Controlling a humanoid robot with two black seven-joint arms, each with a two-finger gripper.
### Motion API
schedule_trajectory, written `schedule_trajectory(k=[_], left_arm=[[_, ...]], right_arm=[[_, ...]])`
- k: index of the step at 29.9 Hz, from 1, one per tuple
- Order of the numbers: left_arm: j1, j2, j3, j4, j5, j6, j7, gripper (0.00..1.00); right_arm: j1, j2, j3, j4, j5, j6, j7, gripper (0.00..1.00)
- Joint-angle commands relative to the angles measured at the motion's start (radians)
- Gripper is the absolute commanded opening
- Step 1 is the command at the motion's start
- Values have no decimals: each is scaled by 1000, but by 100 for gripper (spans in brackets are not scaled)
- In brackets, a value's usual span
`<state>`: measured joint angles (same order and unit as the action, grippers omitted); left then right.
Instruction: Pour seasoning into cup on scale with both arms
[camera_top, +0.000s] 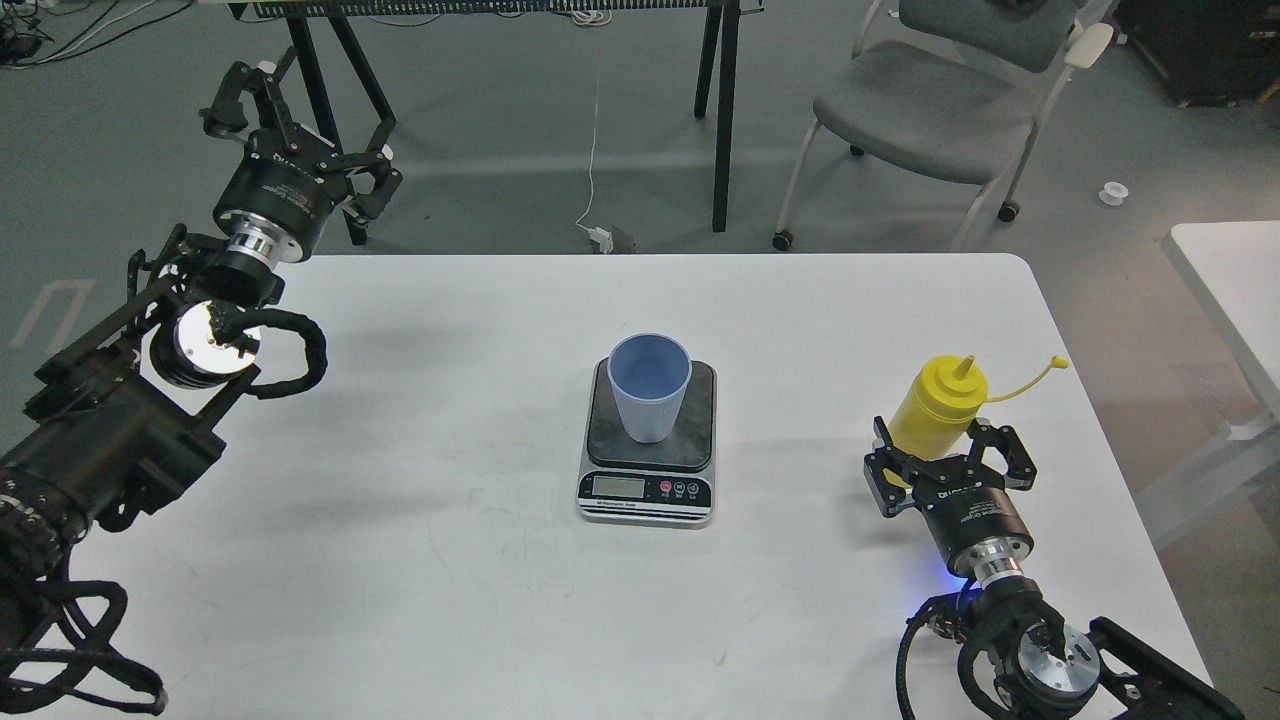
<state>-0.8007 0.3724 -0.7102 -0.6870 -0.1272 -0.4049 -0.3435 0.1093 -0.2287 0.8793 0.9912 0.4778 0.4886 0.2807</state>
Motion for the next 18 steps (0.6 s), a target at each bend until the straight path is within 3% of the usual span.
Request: schedule_trajectory(k=[1,7,13,18], left_arm=[[-2,6,-3,-2,0,-2,0,100],[-2,5,-5,-2,-2,-2,0,100],[-2,14,-6,-2,-3,-9,0,100],[-2,16,-6,-2,-3,-14,1,100]], right_arm=[[-49,-24,-6,26,-1,0,0,99],[-189,-63,-34,148,-27,0,8,99],[-281,-344,47,308,-39,0,14,99],[-249,-550,107,270,-44,0,14,99]])
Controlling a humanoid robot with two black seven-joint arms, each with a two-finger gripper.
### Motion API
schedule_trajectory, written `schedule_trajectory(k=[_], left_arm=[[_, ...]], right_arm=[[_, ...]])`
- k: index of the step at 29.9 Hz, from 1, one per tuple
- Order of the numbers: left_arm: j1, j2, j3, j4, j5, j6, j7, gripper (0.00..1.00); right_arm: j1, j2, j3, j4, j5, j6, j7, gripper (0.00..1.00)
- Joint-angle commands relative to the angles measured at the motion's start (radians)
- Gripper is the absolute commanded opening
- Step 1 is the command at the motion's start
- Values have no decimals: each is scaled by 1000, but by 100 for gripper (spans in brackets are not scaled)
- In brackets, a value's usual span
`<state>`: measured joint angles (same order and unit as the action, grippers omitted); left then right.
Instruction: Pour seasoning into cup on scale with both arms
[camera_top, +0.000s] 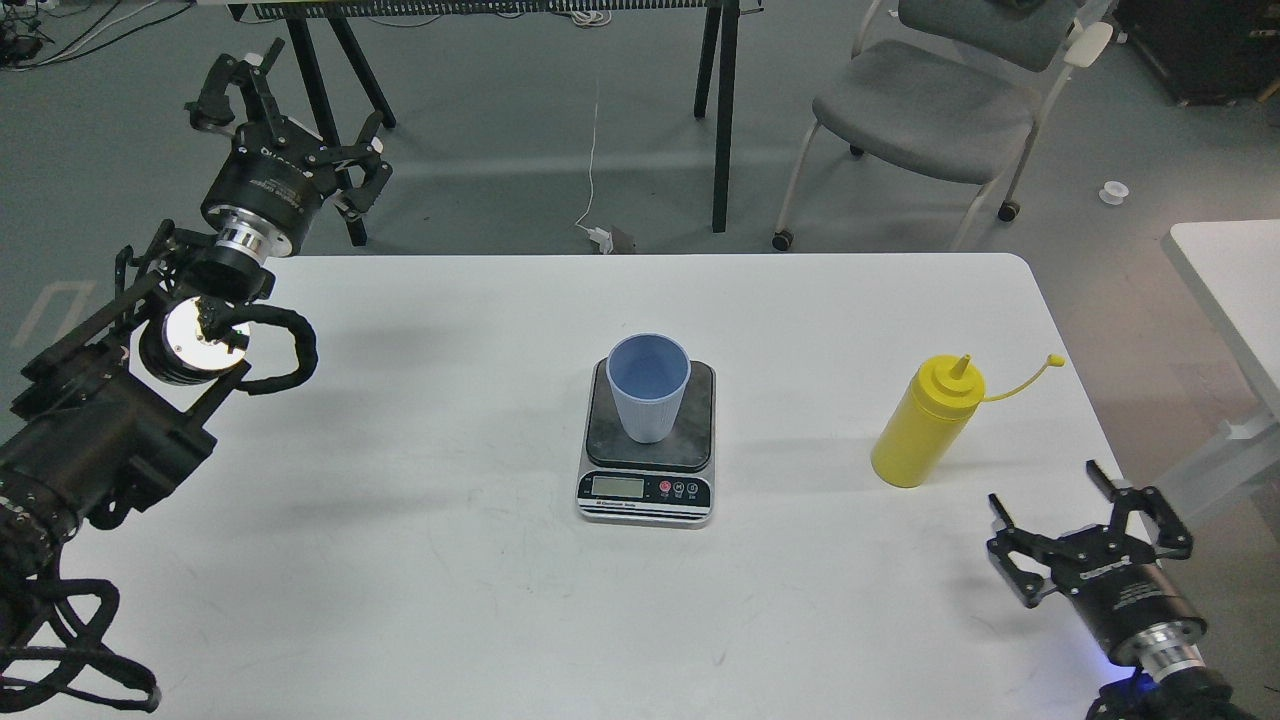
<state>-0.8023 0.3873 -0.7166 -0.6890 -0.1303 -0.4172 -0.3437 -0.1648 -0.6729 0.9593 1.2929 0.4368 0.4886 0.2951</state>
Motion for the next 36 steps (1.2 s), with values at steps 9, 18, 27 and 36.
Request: schedule_trajectory(k=[9,18,27,36], left_arm=[[3,-1,-20,2,-3,-2,3,100],[69,2,-80,2,-3,-6,9,100],[84,12,-132,2,-3,-5,6,100],[97,16,-133,2,-3,-6,3,100]], right_arm=[[445,-163,36,-372,-56,0,-2,100],[887,59,-68,-838,-132,0,-17,99],[956,236,-71,-945,-125,0,-40,99],[984,231,-74,-952,-128,0,-39,99]])
